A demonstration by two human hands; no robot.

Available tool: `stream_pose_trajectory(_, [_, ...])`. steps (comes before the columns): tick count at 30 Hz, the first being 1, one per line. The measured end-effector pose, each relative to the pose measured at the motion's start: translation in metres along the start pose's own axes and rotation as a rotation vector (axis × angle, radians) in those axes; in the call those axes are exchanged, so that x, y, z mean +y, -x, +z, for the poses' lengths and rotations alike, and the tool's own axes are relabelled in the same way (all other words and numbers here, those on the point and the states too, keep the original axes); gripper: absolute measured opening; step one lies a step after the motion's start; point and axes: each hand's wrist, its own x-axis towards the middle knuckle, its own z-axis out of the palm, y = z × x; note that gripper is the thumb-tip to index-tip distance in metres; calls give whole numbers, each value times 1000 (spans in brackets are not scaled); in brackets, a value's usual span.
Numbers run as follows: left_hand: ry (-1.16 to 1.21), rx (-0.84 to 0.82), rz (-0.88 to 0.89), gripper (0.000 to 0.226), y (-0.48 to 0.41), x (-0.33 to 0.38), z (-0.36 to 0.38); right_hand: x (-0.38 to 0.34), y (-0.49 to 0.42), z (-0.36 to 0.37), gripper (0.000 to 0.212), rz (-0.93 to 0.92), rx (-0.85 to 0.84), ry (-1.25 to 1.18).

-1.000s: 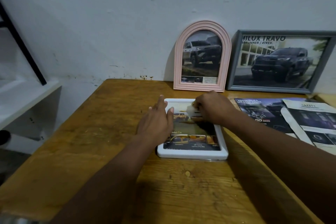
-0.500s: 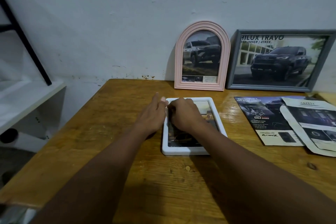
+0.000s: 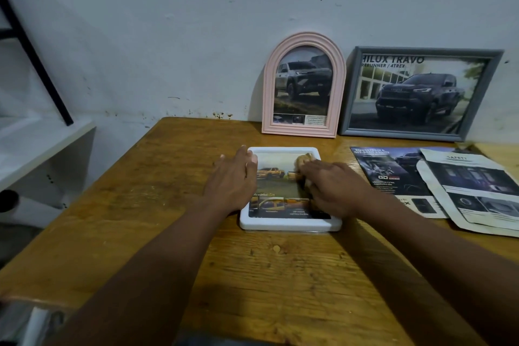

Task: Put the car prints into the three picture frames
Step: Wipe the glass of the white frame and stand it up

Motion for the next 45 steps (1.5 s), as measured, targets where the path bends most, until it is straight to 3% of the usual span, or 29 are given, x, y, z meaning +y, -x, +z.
stream_pose_trajectory(6, [-25, 43, 34, 59, -1, 1, 3, -54, 2, 19, 66, 189, 8, -220])
stream_pose_trajectory(11, [15, 59, 10, 56, -5, -4, 6, -88, -10, 13, 59, -65, -21, -332])
stream_pose_trajectory(17, [-3, 24, -5, 57, 2, 1, 1, -36, 9, 0, 52, -263, -63, -326])
stream_pose_trajectory(22, [-16, 10, 9, 58, 8, 7, -4, -1, 40, 0, 51, -77, -12, -79])
stream_pose_trajectory(26, [-27, 6, 14, 57, 9, 10, -4, -35, 47, 10, 50, 59, 110, -10])
stream_pose_trajectory(30, [-22, 24, 1, 56, 7, 10, -2, -80, 42, 19, 82, 139, 196, -76])
stream_pose_trajectory(35, [10, 48, 11, 55, 6, 7, 0, -110, 39, 22, 79, -61, 170, -195])
stream_pose_trajectory(40, [-5, 50, 9, 56, 4, 4, 1, -67, 45, 11, 55, -267, 48, -418])
stream_pose_trajectory(45, [-50, 38, 20, 57, 3, 3, 1, -23, 60, -2, 53, -269, 9, -373])
